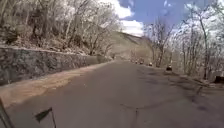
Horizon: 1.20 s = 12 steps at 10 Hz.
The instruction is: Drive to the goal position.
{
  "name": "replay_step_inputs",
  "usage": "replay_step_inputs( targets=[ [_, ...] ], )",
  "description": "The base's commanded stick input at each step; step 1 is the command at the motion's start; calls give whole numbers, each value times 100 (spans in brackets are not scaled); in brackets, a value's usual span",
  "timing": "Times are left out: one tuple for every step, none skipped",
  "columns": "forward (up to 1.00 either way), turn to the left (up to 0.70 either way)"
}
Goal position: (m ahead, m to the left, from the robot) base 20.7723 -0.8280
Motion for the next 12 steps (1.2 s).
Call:
replay_step_inputs(
  targets=[
    [70,0],
    [70,0],
    [70,0],
    [70,0],
    [70,0],
    [70,0],
    [70,0],
    [70,0],
    [70,0],
    [70,0],
    [70,0],
    [70,0]
  ],
)
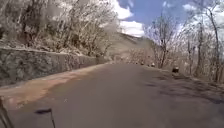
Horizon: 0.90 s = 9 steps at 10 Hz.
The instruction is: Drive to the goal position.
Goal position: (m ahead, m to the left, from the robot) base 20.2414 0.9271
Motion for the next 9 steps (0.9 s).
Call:
replay_step_inputs(
  targets=[
    [70,0],
    [70,0],
    [70,0],
    [70,1],
    [70,2],
    [70,29],
    [70,22],
    [70,0],
    [70,0]
  ],
)
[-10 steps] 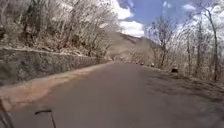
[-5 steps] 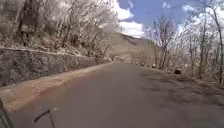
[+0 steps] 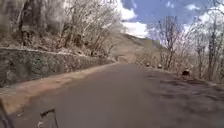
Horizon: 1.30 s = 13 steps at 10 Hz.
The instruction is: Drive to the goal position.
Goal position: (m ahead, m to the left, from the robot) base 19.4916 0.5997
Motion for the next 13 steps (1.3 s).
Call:
replay_step_inputs(
  targets=[
    [70,0],
    [70,0],
    [70,0],
    [70,0],
    [70,0],
    [70,0],
    [70,0],
    [70,0],
    [70,0],
    [70,0],
    [70,0],
    [70,0],
    [70,0]
  ],
)
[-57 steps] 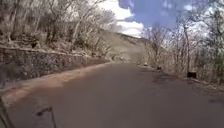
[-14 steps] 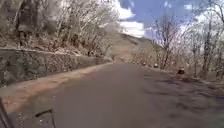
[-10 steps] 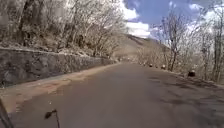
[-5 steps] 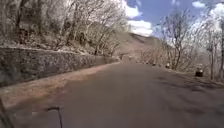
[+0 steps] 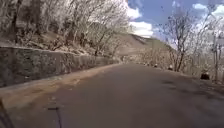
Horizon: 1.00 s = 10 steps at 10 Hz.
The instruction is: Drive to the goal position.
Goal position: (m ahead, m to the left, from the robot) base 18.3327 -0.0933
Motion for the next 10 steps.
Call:
replay_step_inputs(
  targets=[
    [70,0],
    [70,0],
    [70,0],
    [70,0],
    [70,0],
    [70,0],
    [70,0],
    [70,0],
    [70,0],
    [70,0]
  ],
)
